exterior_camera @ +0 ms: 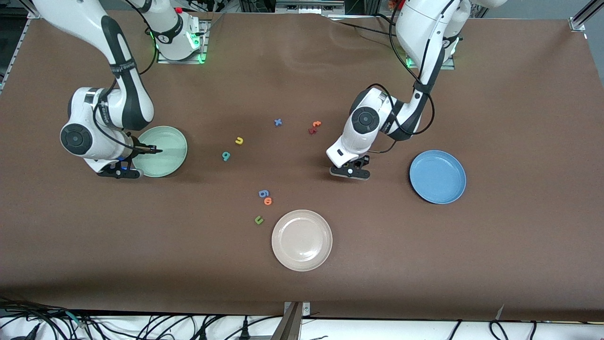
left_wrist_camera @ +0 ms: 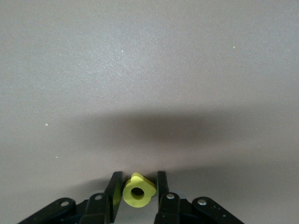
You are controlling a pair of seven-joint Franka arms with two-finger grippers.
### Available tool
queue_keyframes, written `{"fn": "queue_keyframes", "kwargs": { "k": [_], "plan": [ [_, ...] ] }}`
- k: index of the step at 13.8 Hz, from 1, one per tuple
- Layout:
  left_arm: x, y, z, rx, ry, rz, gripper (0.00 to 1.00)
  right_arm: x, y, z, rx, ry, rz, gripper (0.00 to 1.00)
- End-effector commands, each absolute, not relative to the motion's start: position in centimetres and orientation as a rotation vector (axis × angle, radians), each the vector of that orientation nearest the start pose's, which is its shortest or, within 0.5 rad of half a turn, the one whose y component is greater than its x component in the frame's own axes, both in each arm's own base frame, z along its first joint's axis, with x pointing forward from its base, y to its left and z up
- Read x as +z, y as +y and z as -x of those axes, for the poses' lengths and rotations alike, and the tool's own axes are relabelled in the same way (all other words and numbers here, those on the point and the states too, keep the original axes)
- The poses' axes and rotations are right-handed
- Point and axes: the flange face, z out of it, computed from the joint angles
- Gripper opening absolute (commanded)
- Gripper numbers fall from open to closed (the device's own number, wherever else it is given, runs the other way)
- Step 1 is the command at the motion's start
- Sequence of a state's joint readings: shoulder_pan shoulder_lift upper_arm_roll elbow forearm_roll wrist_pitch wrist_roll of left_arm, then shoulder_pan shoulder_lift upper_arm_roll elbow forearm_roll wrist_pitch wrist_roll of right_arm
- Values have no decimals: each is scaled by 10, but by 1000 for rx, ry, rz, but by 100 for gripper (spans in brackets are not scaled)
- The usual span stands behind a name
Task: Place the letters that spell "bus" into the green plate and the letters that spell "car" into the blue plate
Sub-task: 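Drop the yellow 2 on the green plate while the left gripper carries its letter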
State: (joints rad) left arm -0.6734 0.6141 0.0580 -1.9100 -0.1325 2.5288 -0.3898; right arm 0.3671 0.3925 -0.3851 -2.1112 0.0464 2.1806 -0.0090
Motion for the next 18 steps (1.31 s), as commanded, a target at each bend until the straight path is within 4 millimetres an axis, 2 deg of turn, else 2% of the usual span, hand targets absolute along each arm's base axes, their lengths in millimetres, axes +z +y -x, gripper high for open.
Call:
{"fn": "queue_keyframes", "kwargs": {
  "k": [1, 2, 5, 6, 7, 8, 11, 12, 14, 16, 18],
  "plan": [
    [170, -368, -512, 30, 219, 3163, 32, 205, -22, -548, 482, 22, 3209, 0],
    [170, -368, -512, 30, 219, 3163, 32, 202, -22, -547, 491, 24, 3206, 0],
    [171, -368, -512, 35, 220, 3162, 30, 198, -22, -546, 506, 24, 3207, 32],
    [172, -368, -513, 40, 218, 3161, 28, 198, -22, -547, 503, 24, 3208, 57],
    [176, -369, -515, 49, 217, 3159, 28, 199, -21, -547, 503, 24, 3208, 89],
    [179, -368, -518, 67, 216, 3155, 26, 201, -21, -547, 506, 29, 3206, 99],
    [198, -364, -531, 136, 197, 3139, 25, 219, -2, -551, 467, 76, 3202, 99],
    [210, -359, -536, 152, 196, 3133, 26, 224, 17, -552, 454, 124, 3205, 99],
    [227, -334, -547, 200, 264, 3121, 26, 234, 59, -556, 409, 219, 3199, 99],
    [239, -290, -566, 245, 378, 3115, 26, 244, 103, -559, 365, 297, 3188, 99],
    [250, -259, -573, 281, 440, 3112, 26, 251, 142, -561, 318, 403, 3171, 99]
  ]
}}
